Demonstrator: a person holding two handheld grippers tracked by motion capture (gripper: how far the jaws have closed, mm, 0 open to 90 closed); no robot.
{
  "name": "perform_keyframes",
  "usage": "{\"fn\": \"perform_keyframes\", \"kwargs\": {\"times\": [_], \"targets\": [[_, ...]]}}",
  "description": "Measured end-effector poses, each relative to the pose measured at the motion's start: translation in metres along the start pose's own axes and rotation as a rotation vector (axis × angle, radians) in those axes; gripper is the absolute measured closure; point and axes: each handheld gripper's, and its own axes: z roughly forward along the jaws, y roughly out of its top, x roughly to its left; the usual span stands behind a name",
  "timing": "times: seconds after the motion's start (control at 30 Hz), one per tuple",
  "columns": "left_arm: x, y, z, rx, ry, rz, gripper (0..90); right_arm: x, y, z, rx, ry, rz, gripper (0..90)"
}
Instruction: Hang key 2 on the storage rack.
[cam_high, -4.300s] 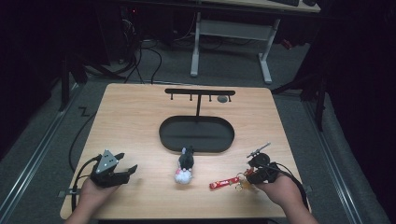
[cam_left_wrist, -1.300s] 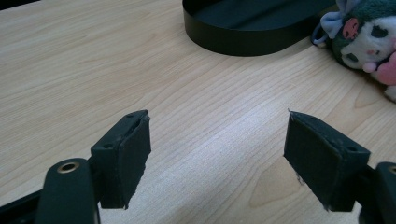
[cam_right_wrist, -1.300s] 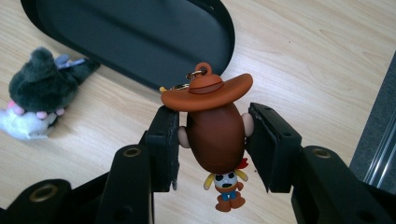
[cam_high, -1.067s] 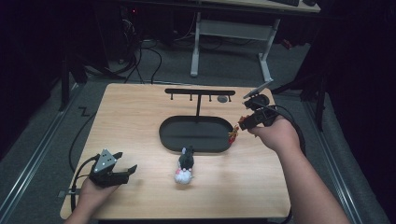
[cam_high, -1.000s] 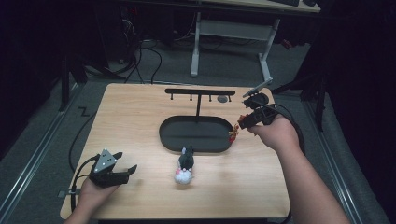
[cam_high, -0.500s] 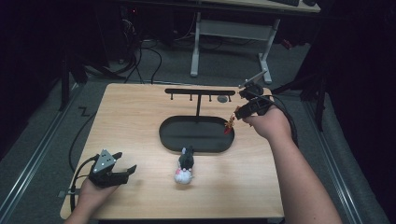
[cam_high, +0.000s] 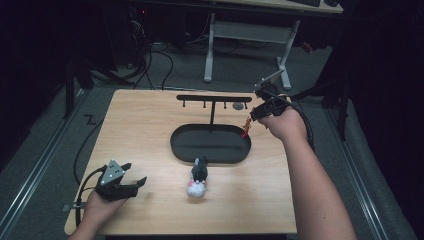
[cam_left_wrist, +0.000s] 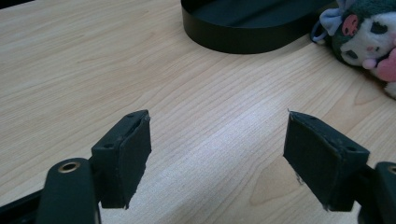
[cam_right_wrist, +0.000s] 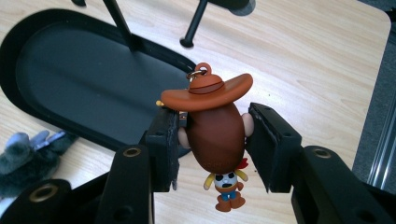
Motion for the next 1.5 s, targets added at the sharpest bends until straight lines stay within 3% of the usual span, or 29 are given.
{"fn": "perform_keyframes", "kwargs": {"times": [0.7, 1.2, 1.5], "targets": [[0.001, -0.001, 0.001, 0.005, 0.0, 0.003, 23.5, 0.005, 0.028, -0.003, -0.021, -0.04, -0.004, 55.3], [0.001, -0.001, 0.001, 0.006, -0.002, 0.003, 23.5, -0.005, 0.02, 0.015, 0.001, -0.054, 0.025, 55.3], [0.0, 0.0, 0.001, 0.005, -0.003, 0.003, 23.4, -0.006, 0.024, 0.011, -0.005, -0.066, 0.026, 55.3]]}}
